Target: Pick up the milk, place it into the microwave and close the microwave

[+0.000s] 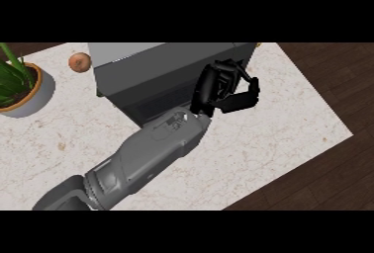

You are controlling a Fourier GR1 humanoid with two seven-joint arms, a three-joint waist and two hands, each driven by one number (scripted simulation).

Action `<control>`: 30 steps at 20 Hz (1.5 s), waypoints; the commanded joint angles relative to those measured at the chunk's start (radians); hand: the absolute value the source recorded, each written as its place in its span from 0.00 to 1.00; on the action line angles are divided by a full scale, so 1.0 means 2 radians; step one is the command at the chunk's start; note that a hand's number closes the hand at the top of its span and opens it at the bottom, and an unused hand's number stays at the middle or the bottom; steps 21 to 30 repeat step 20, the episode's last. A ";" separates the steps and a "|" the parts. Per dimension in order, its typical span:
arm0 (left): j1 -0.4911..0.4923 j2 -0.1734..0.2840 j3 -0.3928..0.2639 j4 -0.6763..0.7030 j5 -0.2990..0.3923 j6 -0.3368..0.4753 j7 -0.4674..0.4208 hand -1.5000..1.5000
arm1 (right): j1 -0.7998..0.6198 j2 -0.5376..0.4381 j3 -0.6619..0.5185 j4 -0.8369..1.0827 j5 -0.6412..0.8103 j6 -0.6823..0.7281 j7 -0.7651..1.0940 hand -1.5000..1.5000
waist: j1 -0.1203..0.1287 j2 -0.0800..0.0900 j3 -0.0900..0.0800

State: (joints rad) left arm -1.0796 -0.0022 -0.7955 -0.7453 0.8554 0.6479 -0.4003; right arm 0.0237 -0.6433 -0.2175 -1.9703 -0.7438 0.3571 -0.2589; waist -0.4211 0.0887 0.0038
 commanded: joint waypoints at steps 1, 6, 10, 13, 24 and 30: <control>0.004 0.007 0.024 0.068 0.007 0.015 -0.002 1.00 | 0.003 -0.008 -0.021 -0.002 -0.010 -0.005 0.004 0.00 | 0.019 0.003 -0.001; 0.005 0.026 0.002 0.088 0.016 -0.011 0.007 1.00 | 0.010 -0.008 -0.034 -0.010 -0.017 -0.010 0.003 0.00 | 0.033 0.006 -0.001; 0.001 0.037 -0.010 0.095 0.021 -0.031 0.004 0.00 | 0.015 -0.012 -0.041 -0.018 -0.023 -0.015 0.011 0.00 | 0.047 0.009 -0.002; 0.008 0.040 -0.013 0.098 0.026 -0.034 -0.010 0.00 | 0.021 -0.011 -0.052 -0.023 -0.026 -0.022 0.011 0.00 | 0.059 0.007 -0.003; 0.008 0.046 -0.020 0.100 0.044 -0.058 -0.013 0.00 | 0.039 -0.012 -0.063 -0.041 -0.038 -0.022 0.019 0.00 | 0.068 0.004 -0.002; 0.008 0.046 -0.020 0.100 0.044 -0.058 -0.013 0.00 | 0.039 -0.012 -0.063 -0.041 -0.038 -0.022 0.019 0.00 | 0.068 0.004 -0.002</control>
